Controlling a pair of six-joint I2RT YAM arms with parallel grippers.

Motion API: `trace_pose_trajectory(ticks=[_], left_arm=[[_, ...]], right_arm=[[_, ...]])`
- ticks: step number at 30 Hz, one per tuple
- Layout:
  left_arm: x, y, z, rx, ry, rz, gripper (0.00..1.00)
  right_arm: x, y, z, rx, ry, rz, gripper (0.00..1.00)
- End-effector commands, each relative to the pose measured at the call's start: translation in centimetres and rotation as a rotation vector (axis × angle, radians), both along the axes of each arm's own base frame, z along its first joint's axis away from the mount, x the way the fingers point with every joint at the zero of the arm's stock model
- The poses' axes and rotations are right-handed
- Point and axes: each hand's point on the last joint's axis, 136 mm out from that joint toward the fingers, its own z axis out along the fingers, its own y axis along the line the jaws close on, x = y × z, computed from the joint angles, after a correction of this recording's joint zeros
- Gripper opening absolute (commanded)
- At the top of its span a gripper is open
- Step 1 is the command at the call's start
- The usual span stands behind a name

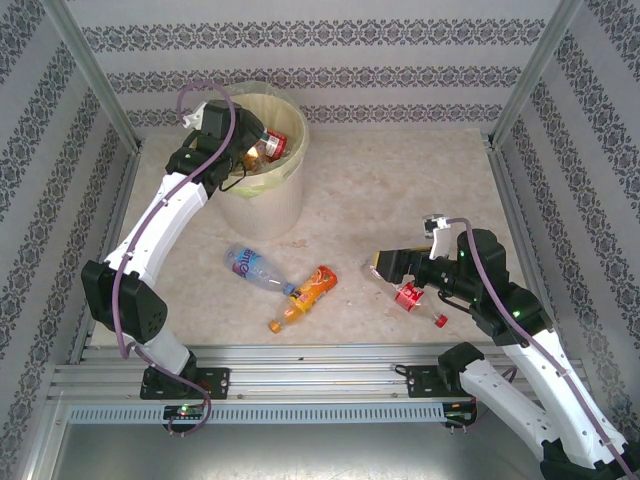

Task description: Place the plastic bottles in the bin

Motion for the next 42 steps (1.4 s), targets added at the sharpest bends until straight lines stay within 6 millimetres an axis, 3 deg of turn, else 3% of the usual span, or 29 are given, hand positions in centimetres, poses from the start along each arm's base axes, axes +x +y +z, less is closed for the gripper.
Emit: trace_pose_trajectory(ticks=[1,9,11,18,25,33,38,42], left_arm=[[0.0,0.9,2.9,-0.028,-0.086,0.026,0.89],[-1.7,2.7,4.8,0.044,-0.112,0.07,0.96],[-2.2,3.2,5.7,0.077,-0.124,0.078,1.0],[-4.3,4.6,9.7,0.194,-0.172,0.066,1.0],[-6.1,3.5,11.3,0.292,-0.157,-0.085,1.0],[-10.3,-0.9,9.8,0.426,-0.087,-0.505,1.0],[-15.5,-4.1,6.4,0.466,0.001,-0.844,1.0],[-19.0,-5.5,3.2,0.478,0.073,-0.965,1.0]], right_arm=[[-0.1,0.0,-0.2,0.0,0.006,0.005,0.98],[0.0,0.0,-0.4,-0.003,0.011,0.006,0.98],[0.1,0.0,-0.4,-0.004,0.012,0.008,0.98],[0.2,0.2,-0.4,0.001,0.012,0.011,0.97],[0.3,0.4,-0.2,0.015,0.015,0.017,0.98],[0.3,0.8,-0.3,0.021,0.043,0.032,0.98],[-0.1,0.8,-0.2,0.014,0.053,0.046,0.98],[-0.5,0.9,-0.3,0.006,0.07,0.065,0.98]])
